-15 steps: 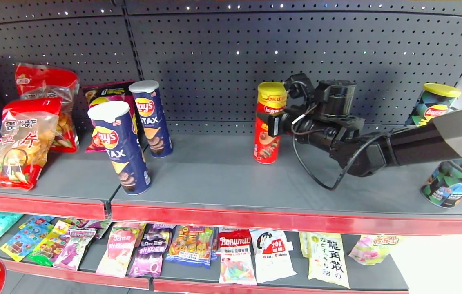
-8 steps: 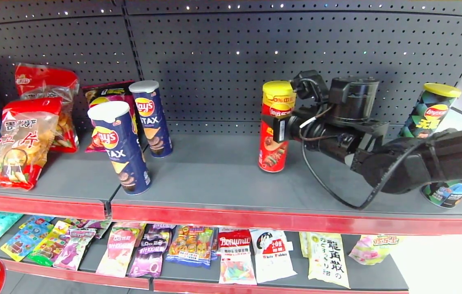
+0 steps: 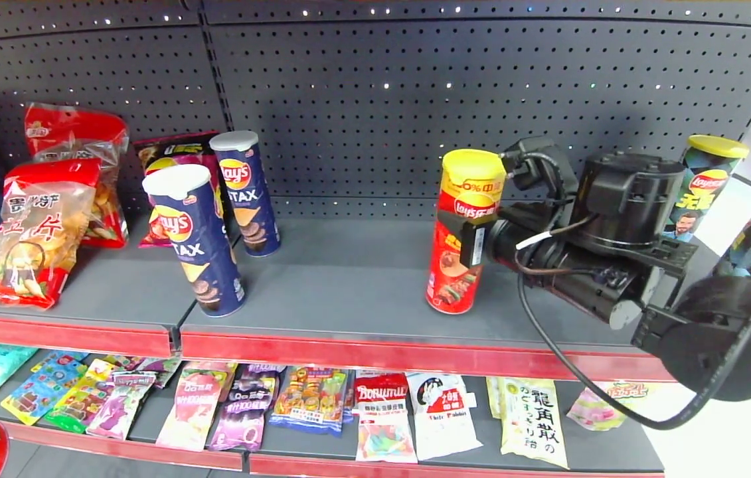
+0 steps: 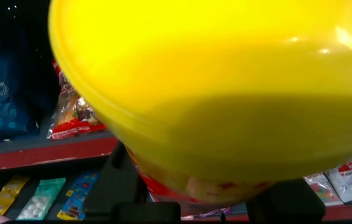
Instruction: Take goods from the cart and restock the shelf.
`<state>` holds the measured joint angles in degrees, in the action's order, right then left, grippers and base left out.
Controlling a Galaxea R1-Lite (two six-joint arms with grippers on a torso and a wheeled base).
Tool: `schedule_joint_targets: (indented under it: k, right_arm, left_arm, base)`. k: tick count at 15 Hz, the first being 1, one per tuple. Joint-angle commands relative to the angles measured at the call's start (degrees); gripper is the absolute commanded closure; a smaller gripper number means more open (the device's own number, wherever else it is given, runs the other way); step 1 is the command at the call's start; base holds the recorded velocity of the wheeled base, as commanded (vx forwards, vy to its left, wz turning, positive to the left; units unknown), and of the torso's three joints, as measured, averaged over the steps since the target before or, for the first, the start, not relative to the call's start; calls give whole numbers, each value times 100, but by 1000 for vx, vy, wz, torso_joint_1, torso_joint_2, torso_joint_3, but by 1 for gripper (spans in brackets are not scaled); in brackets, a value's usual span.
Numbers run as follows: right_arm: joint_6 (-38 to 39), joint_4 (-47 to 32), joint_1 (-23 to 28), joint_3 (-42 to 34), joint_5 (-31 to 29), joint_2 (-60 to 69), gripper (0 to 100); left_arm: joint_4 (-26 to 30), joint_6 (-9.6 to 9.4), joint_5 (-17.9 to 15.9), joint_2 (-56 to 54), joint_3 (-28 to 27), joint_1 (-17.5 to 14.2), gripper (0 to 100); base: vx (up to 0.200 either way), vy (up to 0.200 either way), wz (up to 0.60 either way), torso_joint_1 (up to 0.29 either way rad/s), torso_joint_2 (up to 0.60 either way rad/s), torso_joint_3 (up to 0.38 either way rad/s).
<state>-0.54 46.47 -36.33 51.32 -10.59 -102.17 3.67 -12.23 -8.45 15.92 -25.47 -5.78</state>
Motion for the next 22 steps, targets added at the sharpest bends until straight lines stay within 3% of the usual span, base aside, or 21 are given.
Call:
schedule_joint_targets:
  k: [1, 5, 8, 22]
  right_arm:
    - [-8, 99, -111, -281, -4, 48, 100]
    - [-8, 213, -287, -369, -66, 22, 100]
    - [18, 222, -445, -413, -514, -119, 100]
    - [-34, 222, -595, -448, -655, 22, 100]
  left_arm:
    - [2, 1, 1, 8, -2, -2, 100]
    - [2, 1, 1, 8, -11, -2, 100]
    - [2, 1, 1, -10, 7, -2, 100]
    - [11, 10, 1, -19, 42, -2, 100]
  base:
    - [0, 0, 0, 0, 0, 0]
    - [0, 0, 0, 0, 0, 0]
    - [0, 0, 0, 0, 0, 0]
    - [0, 0, 0, 0, 0, 0]
